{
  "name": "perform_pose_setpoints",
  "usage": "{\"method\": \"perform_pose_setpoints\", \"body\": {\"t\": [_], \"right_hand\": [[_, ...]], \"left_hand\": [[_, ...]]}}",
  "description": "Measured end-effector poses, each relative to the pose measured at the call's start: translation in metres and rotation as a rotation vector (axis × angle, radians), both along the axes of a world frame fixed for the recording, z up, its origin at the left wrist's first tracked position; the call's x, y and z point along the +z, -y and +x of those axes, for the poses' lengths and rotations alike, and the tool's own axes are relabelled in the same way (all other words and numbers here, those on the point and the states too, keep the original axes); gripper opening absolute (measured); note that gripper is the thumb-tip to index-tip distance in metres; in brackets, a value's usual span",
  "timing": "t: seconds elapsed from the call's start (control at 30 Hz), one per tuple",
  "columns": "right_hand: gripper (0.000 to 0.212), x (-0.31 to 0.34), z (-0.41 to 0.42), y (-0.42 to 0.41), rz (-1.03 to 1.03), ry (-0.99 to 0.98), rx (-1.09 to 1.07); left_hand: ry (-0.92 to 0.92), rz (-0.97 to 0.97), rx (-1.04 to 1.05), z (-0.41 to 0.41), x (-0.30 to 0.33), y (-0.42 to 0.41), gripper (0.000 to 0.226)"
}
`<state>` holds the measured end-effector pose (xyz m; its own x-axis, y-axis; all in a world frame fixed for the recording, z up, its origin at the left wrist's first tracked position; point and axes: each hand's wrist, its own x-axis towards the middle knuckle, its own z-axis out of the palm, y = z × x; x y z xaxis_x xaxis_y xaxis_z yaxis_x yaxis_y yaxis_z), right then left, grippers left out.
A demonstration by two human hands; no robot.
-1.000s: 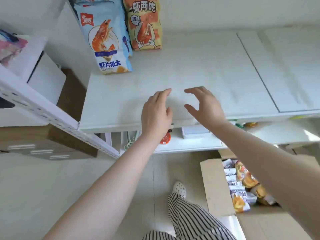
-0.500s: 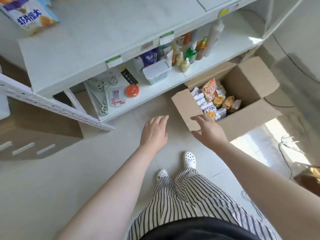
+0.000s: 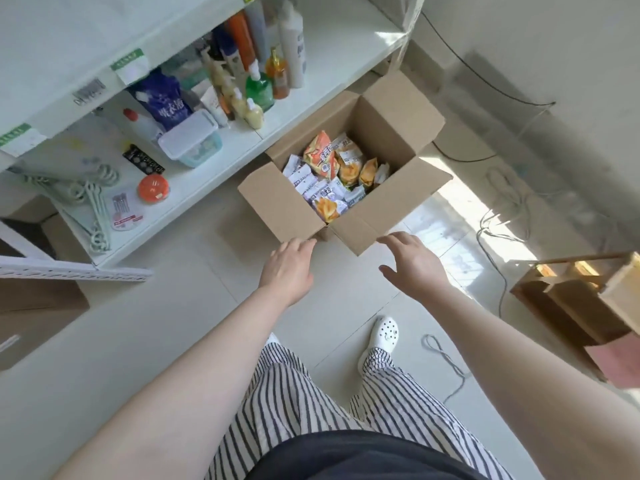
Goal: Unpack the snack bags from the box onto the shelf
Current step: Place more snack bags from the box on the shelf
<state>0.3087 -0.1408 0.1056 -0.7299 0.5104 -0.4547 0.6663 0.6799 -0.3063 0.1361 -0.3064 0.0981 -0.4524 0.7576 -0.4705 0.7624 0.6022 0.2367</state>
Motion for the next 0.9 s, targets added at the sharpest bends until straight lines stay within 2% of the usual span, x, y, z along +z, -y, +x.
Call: {"method": "perform_pose_setpoints", "body": {"t": [0.2, 0.37, 0.63, 0.9], "right_hand": [[0.056, -0.004, 0.045, -0.087, 0.013, 0.005, -0.004], [0.055, -0.003, 0.046, -0.150, 0.034, 0.013, -0.030], [0.054, -0.009, -0.004, -0.237, 0.048, -0.028, -0.008], [0.054, -0.024, -0.082, -0.314, 0.009, -0.051, 0.054]], "left_hand": [[0.051, -0.024, 0.125, 0.042, -0.015, -0.067, 0.064], [0.052, -0.065, 0.181, 0.045, -0.021, -0.106, 0.066], [0.070, -0.101, 0.253, 0.005, -0.037, -0.184, 0.065], [0.050, -0.055, 0.315, -0.059, -0.044, -0.263, 0.068]]}}
